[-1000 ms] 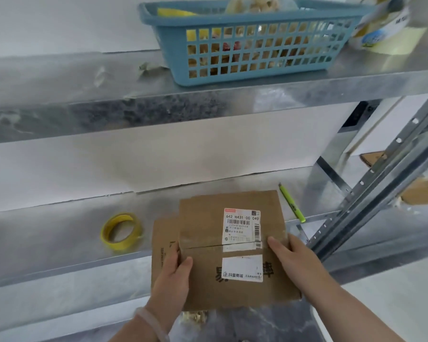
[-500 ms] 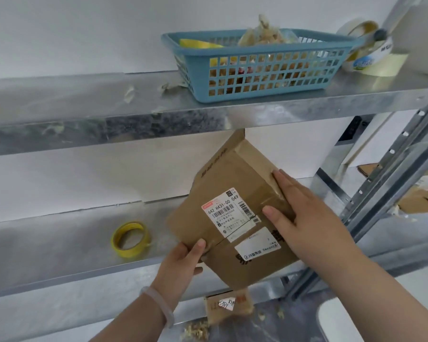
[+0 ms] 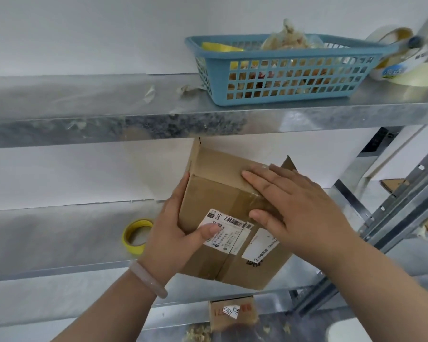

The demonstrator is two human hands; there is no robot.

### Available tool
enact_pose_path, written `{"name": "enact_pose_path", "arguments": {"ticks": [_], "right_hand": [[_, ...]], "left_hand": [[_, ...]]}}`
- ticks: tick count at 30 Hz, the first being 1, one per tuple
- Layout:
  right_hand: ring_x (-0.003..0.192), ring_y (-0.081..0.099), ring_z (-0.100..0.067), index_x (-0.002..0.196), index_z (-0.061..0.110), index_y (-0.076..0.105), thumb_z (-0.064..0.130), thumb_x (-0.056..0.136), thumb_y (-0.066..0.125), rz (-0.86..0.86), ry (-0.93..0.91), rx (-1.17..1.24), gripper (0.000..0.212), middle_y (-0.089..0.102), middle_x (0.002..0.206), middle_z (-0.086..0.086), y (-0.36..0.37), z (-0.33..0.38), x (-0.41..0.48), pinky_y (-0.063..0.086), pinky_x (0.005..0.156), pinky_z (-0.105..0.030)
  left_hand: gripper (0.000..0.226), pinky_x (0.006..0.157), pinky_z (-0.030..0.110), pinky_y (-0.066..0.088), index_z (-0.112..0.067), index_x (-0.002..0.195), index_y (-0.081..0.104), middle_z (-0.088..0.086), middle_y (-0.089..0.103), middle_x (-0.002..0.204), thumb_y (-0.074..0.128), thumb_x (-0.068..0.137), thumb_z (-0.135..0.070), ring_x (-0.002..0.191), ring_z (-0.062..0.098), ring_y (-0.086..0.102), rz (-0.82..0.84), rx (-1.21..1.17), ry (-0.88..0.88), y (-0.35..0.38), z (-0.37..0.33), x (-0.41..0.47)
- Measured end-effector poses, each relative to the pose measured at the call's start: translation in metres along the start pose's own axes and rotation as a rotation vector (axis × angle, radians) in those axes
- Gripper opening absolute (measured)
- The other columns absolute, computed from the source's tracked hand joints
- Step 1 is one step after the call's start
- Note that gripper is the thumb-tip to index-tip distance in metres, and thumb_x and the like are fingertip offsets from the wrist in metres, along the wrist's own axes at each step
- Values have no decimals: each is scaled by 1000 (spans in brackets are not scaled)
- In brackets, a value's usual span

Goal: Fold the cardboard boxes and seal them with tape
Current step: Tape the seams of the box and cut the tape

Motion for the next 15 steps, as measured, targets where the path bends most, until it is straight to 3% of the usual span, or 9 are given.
{"name": "enact_pose_path", "arguments": {"ticks": [3,5,7,8,10,11,15], "right_hand": [[140,38,-25,144,38,39,72,85,38,-120,116,-37,68,38,153,7,3,-5,-2,23,116,-53],[147,20,-23,148,44,24,85,73,45,-160,317,65,88,17,161,7,7,-13,-11,15,118,-51],[147,18,-16,148,51,13,84,61,58,-147,538,421,103,5,161,16,16,-20,-22,24,115,-45],[141,29,-12,147,53,16,78,58,63,-175,621,643,103,17,157,17,21,-23,-27,32,112,-42],[113,51,5,143,48,31,65,63,68,-292,714,945,90,47,127,26,27,-29,-34,45,101,-33],[101,53,11,142,45,37,60,70,68,-340,750,1032,80,48,114,32,29,-32,-37,46,97,-29],[92,58,19,137,35,52,40,91,63,-453,791,1292,48,58,109,29,25,-38,-35,46,75,-8]], "left_hand": [[88,75,27,58,-38,145,32,-11,66,114,81,72,-42,102,9,66,-56,-35,-15,3,7,-7],[90,76,33,59,-43,145,29,-7,64,117,78,70,-49,104,13,65,-70,-30,-36,5,13,-9],[92,78,31,59,-48,145,24,-8,60,123,78,70,-52,104,9,63,-67,34,-49,9,15,-10],[91,78,27,58,-51,145,22,-9,57,126,76,71,-53,104,4,62,-67,76,-44,11,13,-11],[88,79,23,57,-52,144,21,-10,54,128,73,73,-54,104,-1,59,-77,127,-23,14,10,-14],[88,81,25,56,-50,145,22,-10,53,129,73,74,-55,106,0,58,-94,134,-6,13,9,-15],[87,88,40,55,-34,147,29,-9,52,133,70,73,-53,119,15,54,-162,116,84,12,2,-13]]}}
Point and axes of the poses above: each hand's wrist, its own x-axis towards the middle knuckle, its own y-axis out of the palm, z = x × y, the point moved 4 cm from there along x, towards the middle knuckle
